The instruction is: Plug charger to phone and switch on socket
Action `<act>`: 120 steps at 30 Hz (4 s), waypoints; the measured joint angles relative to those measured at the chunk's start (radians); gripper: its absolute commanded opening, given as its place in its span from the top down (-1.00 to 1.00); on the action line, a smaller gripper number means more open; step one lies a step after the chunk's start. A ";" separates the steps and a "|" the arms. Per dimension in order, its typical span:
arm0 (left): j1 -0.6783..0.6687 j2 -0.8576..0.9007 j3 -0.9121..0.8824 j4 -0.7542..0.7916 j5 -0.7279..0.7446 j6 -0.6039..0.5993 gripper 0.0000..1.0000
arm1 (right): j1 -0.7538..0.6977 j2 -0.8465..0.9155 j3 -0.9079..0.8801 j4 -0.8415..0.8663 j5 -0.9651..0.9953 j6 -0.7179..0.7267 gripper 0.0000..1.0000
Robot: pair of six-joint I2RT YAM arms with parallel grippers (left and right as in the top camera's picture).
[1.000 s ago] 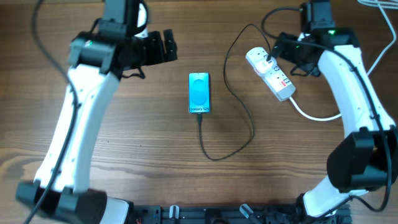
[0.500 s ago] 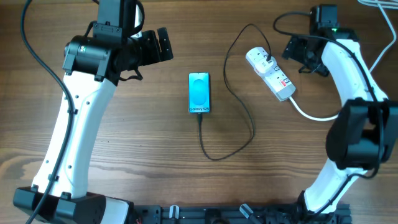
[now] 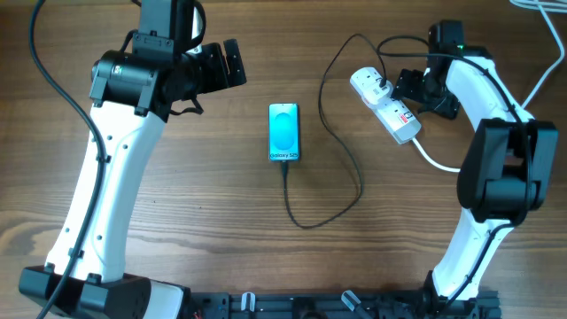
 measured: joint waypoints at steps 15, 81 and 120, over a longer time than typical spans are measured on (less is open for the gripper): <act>0.000 0.000 0.000 0.000 0.000 0.000 -1.00 | 0.000 0.002 0.000 0.039 -0.013 -0.005 -0.99; 0.000 0.000 0.000 0.000 -0.005 0.000 -1.00 | 0.164 -1.039 -0.412 -0.105 0.003 0.077 -0.99; 0.000 0.000 -0.001 -0.003 -0.007 0.000 -1.00 | 0.165 -1.860 -0.743 -0.167 -0.126 0.063 -0.99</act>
